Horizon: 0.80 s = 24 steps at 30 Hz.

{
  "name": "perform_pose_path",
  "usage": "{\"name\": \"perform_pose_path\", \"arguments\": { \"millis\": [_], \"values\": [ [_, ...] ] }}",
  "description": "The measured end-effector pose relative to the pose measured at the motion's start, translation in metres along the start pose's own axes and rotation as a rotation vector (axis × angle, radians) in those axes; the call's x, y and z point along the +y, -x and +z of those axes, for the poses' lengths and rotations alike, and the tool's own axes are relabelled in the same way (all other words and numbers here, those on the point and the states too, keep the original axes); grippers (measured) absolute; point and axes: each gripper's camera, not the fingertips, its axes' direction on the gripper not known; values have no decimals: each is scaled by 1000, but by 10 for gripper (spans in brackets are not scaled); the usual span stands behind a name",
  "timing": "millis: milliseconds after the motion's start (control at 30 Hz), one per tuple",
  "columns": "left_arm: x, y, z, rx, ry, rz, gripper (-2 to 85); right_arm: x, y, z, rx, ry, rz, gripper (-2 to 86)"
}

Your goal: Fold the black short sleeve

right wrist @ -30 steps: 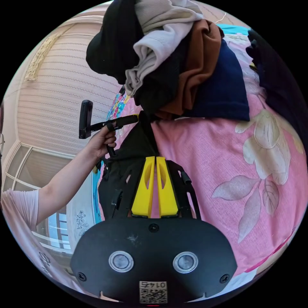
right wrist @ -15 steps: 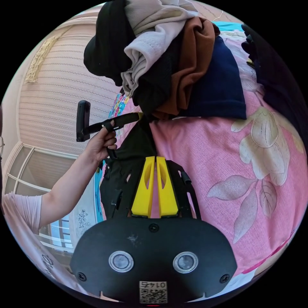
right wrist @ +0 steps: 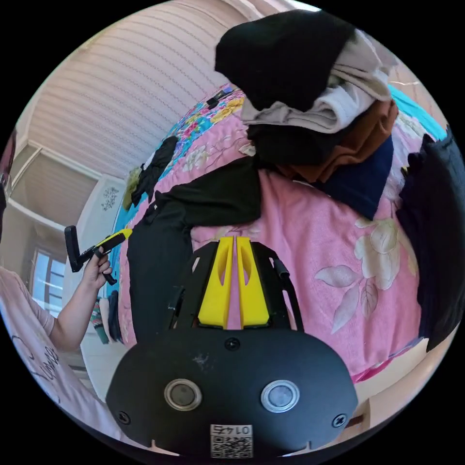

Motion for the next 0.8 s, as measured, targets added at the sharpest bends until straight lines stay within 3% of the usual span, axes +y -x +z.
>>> {"name": "perform_pose_path", "arguments": {
  "millis": [200,467,600,700,800],
  "values": [
    [128,121,-59,-120,-84,-375,38,-50,173,91,-69,154,-453,8],
    [181,232,-67,-41,-233,-576,46,-115,426,248,-276,338,-849,45],
    [173,262,-52,46,-226,-559,72,-115,550,337,-168,431,-1019,64],
    [171,276,-34,118,-183,-573,80,-122,604,389,-77,491,-1019,62],
    [174,281,-33,105,-195,-548,72,-153,624,415,70,430,-945,61]
  ]
}}
